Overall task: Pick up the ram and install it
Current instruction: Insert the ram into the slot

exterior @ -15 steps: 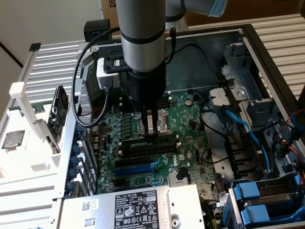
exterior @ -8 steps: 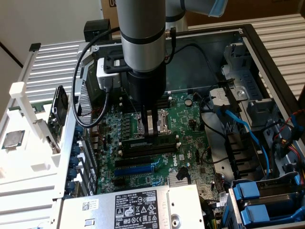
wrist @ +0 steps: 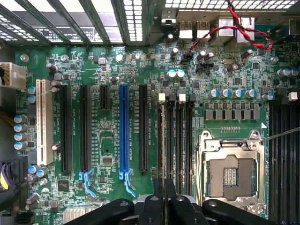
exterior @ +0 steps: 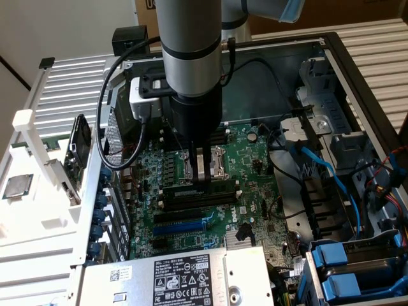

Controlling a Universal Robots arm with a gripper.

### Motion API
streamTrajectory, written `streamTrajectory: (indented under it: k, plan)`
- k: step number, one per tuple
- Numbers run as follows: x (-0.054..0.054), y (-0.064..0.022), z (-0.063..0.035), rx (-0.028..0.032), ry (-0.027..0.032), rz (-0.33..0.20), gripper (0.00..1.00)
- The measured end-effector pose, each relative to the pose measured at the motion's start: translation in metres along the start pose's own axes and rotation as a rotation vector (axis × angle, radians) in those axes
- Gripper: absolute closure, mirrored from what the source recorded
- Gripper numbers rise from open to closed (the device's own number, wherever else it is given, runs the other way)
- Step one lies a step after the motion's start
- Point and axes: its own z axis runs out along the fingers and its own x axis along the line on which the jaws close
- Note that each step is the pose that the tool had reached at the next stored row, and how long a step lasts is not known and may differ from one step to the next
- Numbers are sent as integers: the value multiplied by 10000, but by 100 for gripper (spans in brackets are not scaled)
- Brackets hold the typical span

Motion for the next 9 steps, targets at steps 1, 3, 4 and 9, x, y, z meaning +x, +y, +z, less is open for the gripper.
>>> streamTrajectory:
  k: [1, 3, 4, 9]
  plan:
    - [0, 0, -1, -1, 2, 1, 87]
    - [0, 0, 10, 4, 1, 2, 87]
    - [0, 0, 11, 5, 0, 2, 87]
    - [-1, 1, 14, 63, -3, 1, 87]
